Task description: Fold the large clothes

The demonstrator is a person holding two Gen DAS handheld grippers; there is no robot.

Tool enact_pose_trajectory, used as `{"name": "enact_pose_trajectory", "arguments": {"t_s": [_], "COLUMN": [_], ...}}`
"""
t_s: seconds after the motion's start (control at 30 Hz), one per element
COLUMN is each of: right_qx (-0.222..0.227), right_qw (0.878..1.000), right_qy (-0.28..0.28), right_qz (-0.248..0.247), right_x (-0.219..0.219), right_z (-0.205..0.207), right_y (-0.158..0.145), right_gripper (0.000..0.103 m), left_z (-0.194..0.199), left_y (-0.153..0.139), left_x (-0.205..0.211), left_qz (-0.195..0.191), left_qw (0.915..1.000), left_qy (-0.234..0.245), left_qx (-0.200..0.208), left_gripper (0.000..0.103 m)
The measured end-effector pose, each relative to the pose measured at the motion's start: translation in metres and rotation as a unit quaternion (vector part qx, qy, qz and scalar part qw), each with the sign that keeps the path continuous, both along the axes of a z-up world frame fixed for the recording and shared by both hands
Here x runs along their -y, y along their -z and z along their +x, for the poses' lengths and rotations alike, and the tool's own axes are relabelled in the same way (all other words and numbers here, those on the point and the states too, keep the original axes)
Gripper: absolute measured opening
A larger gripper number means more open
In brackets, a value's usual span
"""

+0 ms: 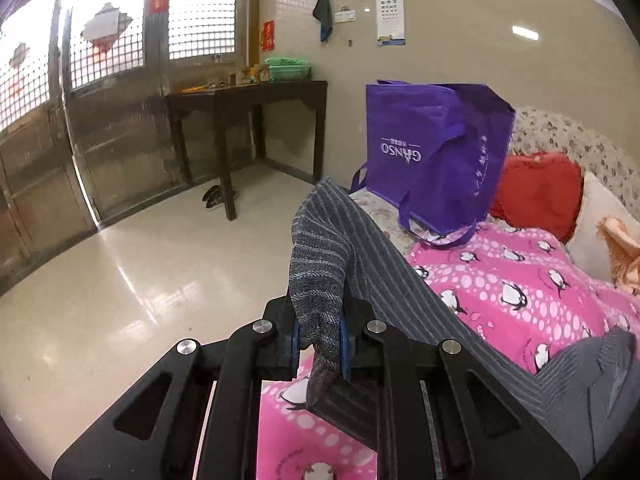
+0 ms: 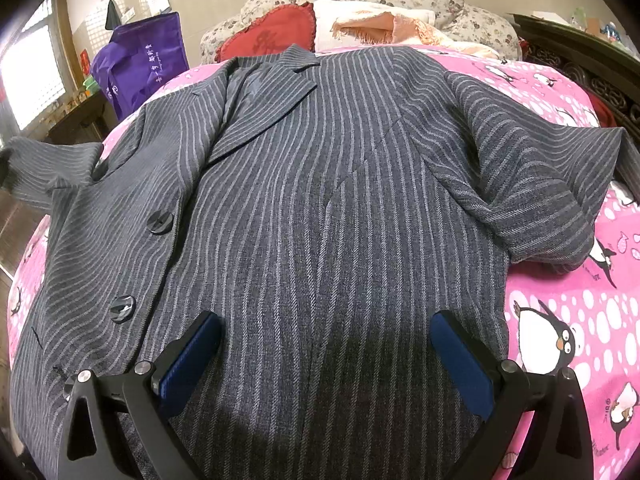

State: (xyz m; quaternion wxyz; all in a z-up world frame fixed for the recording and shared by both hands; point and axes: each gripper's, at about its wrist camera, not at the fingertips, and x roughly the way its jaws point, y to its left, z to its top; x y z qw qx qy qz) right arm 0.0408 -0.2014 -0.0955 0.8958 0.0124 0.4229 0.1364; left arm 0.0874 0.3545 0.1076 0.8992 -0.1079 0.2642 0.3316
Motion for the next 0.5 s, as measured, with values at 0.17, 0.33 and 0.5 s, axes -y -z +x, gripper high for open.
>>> {"name": "enact_pose_trajectory", "arguments": {"t_s": [0.17, 0.33, 0.5], "right_qx": [-0.004, -0.018, -0.013], "right_qw": [1.0, 1.0, 1.0], "right_qy": [0.0, 0.008, 0.0], "right_qz": [-0.002, -0.018, -0.009], "right_x": [0.0, 0.004, 0.015], "right_z": [-0.001, -0.014, -0.031], "right_y": [0.0, -0.003, 0.0], "right_gripper": [0.103, 0.103, 0.103], "left_z": [0.034, 0.08, 0.105], "left_y": [0.004, 0.033, 0.1], "left_x": [0.087, 0.199, 0.312], "left_qz": [-0.039, -0.102, -0.157], "left_qw": [0.9899, 0.9575, 0.9244], "left_qy": [0.136, 0.27, 0.341], "left_qx": [0.007, -0.004, -0.066], "left_gripper": [0.013, 0.013, 0.017]}}
